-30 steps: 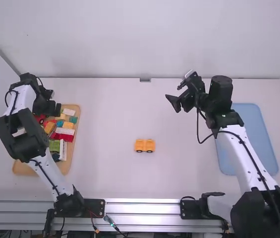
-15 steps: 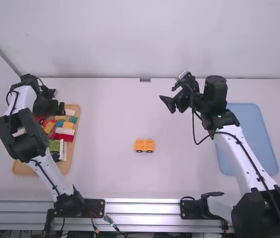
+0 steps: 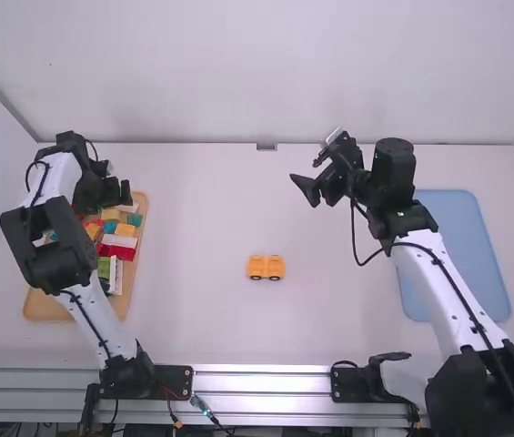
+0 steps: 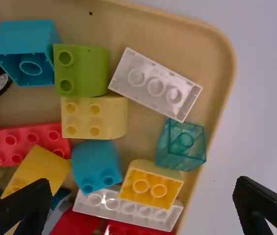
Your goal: Assemble lego blocks to make yellow taxi
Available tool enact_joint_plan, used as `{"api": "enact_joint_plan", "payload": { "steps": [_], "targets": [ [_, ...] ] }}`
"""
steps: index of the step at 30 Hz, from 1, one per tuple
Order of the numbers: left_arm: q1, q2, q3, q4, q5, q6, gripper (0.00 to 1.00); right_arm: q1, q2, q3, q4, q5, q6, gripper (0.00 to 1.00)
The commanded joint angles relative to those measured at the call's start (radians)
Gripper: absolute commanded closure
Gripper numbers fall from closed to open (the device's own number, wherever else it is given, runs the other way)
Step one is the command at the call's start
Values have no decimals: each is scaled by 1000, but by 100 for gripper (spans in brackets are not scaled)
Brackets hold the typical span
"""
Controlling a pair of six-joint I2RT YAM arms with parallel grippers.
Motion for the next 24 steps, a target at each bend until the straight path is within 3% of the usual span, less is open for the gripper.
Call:
{"api": "enact_joint_plan", "payload": {
  "steps": [1,10,18,22,24],
  "targets": [
    [-40,-38,29,3,-102,-156,1,3,-16,28,0,-6,3,1],
    [-108,-38,49,37,-220,-174,1,2,-16,28,-1,-7,3,1],
    [-132,-38,152,-72,-166,-202,0,2,-16,28,-45,32,3,1],
    [-132,-38,153,-114,-166,-351,5,2,-16,28,-54,101,3,1],
    [-132,-38,130,-118,-166,-486,13,2,-16,28,-53,154,3,1]
  ]
}}
